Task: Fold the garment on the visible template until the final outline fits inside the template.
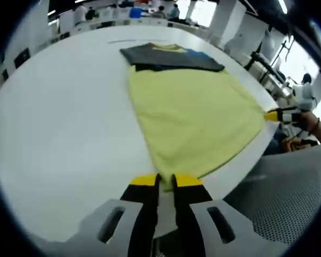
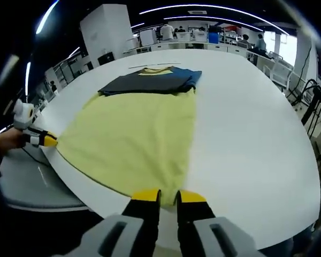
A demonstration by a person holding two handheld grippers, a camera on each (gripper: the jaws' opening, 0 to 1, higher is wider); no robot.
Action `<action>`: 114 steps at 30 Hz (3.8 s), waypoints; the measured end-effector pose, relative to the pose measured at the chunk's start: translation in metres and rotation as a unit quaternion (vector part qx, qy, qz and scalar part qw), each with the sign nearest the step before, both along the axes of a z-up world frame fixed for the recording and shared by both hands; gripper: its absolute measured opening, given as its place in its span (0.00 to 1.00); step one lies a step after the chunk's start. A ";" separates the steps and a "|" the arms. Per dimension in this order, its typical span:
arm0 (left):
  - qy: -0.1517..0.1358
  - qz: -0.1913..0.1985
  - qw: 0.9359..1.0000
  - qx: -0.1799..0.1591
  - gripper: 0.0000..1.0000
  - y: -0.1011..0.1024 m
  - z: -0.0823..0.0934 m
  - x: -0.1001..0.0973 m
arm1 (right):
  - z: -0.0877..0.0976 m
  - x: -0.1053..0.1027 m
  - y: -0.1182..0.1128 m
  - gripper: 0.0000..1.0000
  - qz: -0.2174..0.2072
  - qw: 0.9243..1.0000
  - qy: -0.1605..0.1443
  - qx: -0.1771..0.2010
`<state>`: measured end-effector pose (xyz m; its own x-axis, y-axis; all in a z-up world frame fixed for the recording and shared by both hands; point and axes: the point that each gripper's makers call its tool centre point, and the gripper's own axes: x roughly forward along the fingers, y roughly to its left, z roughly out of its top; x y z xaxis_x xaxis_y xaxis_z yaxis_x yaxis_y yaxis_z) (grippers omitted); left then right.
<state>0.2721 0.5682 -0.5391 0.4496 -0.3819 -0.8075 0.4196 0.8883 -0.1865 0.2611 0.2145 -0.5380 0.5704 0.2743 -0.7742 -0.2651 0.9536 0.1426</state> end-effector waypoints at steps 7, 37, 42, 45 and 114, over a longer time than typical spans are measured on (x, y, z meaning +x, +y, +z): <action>-0.002 -0.004 1.000 0.009 0.02 -0.001 0.000 0.000 | -0.001 0.001 0.000 0.00 -0.010 1.000 -0.002 0.014; 0.011 -0.080 0.995 0.058 0.00 0.002 0.006 -0.022 | 0.001 -0.016 0.000 0.00 0.004 1.000 0.002 0.018; 0.016 -0.088 0.994 0.064 0.00 0.003 0.006 -0.028 | 0.001 -0.022 0.001 0.00 0.007 1.000 0.006 0.020; 0.017 -0.091 0.994 0.065 0.00 0.003 0.006 -0.031 | 0.001 -0.025 0.002 0.00 0.010 1.000 0.009 0.019; -0.119 -0.048 0.991 0.025 0.00 0.003 0.124 0.037 | 0.114 0.038 0.010 0.00 0.083 0.992 -0.079 -0.044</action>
<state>0.3095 0.5711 -0.4155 0.5933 -0.3939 -0.7020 0.5295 0.8479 -0.0282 0.2990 0.2240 -0.4235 0.6389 0.3105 -0.7039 -0.4325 0.9016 0.0051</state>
